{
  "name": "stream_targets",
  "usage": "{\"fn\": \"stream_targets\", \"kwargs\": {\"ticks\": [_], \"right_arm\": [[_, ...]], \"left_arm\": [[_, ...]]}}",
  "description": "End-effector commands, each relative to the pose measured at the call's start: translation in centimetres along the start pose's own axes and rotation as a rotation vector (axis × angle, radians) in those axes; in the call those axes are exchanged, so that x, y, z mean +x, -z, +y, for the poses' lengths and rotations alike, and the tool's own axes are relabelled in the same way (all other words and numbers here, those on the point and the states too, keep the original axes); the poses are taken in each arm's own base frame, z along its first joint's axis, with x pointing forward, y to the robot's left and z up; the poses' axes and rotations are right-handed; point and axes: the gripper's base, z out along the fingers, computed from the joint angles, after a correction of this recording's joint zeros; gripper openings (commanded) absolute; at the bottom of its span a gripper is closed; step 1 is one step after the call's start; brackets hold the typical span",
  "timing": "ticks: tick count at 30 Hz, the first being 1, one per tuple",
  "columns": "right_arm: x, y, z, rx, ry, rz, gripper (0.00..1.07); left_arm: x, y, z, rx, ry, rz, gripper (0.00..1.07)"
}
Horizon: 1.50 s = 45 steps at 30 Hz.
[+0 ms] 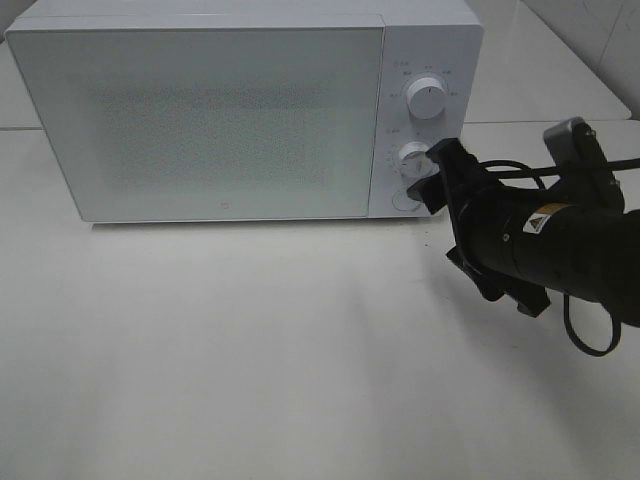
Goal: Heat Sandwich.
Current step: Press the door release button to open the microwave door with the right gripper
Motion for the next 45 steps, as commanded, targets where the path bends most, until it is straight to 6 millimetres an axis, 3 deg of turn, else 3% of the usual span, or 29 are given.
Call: {"fn": "stream_targets", "kwargs": {"ticks": [1, 6, 10, 14, 19, 23, 25, 28, 29, 32, 33, 37, 45], "right_arm": [[0.0, 0.7, 1.0, 0.019, 0.247, 0.086, 0.75], [0.4, 1.1, 2.9, 0.035, 0.574, 0.258, 0.75], [0.7, 1.3, 3.4, 0.043, 0.709, 0.364, 0.75], [1.5, 2.4, 4.2, 0.044, 0.919, 0.605, 0.75], [1.3, 3.2, 4.5, 0.046, 0.985, 0.661, 0.75], [-0.4, 6.3, 5.4, 0.086, 1.118, 0.632, 0.75], [-0.7, 6.8, 5.5, 0.092, 1.128, 0.619, 0.75], [-2.0, 9.8, 5.7, 0.124, 1.172, 0.564, 0.75], [-2.0, 9.8, 5.7, 0.124, 1.172, 0.564, 0.75], [-2.9, 12.9, 5.6, 0.129, 1.199, 0.530, 0.75], [-2.9, 12.9, 5.6, 0.129, 1.199, 0.530, 0.75], [-3.5, 16.3, 5.3, 0.118, 1.204, 0.497, 0.75], [-4.1, 20.8, 4.5, 0.066, 1.195, 0.424, 0.75]], "left_arm": [[0.2, 0.3, -0.1, 0.001, 0.005, -0.031, 1.01], [0.2, 0.3, -0.1, 0.001, 0.005, -0.031, 1.01], [0.2, 0.3, -0.1, 0.001, 0.005, -0.031, 1.01], [0.2, 0.3, -0.1, 0.001, 0.005, -0.031, 1.01], [0.2, 0.3, -0.1, 0.001, 0.005, -0.031, 1.01], [0.2, 0.3, -0.1, 0.001, 0.005, -0.031, 1.01], [0.2, 0.3, -0.1, 0.001, 0.005, -0.031, 1.01], [0.2, 0.3, -0.1, 0.001, 0.005, -0.031, 1.01], [0.2, 0.3, -0.1, 0.001, 0.005, -0.031, 1.01], [0.2, 0.3, -0.1, 0.001, 0.005, -0.031, 1.01], [0.2, 0.3, -0.1, 0.001, 0.005, -0.031, 1.01], [0.2, 0.3, -0.1, 0.001, 0.005, -0.031, 1.01], [0.2, 0.3, -0.1, 0.001, 0.005, -0.031, 1.01]]}}
